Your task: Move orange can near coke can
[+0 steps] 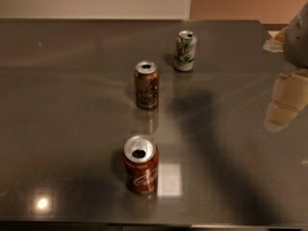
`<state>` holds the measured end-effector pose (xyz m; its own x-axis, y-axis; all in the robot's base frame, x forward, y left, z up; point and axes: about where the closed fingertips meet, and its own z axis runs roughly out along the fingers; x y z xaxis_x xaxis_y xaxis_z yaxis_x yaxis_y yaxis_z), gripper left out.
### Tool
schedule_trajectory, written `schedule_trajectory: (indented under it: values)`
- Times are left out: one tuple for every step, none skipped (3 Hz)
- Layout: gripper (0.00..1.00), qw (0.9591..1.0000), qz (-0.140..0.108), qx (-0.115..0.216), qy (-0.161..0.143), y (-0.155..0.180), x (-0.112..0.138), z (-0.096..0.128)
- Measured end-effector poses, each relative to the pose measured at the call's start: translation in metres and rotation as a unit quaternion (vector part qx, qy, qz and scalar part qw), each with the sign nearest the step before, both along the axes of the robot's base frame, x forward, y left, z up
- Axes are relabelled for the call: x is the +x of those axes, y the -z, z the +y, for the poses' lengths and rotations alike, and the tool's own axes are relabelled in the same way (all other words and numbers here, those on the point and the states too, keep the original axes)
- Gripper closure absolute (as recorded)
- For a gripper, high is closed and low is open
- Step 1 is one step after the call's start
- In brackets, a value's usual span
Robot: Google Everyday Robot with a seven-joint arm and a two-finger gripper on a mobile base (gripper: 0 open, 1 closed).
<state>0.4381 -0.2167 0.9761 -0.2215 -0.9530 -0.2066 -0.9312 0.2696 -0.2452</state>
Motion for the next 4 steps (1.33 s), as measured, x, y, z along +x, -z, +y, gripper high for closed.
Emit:
schedule_trajectory:
  values:
    - [0.0,1.0,0.0,0.0,0.0,0.0,0.0,0.0]
    - [0.0,1.0,-0.004,0.008,-0.002,-0.002,0.005,0.004]
    - [0.0,0.9994,-0.003,0.032,-0.011,0.0,0.02,0.021]
    - [0.0,0.9975,0.006,0.063,-0.03,0.01,0.039,0.05]
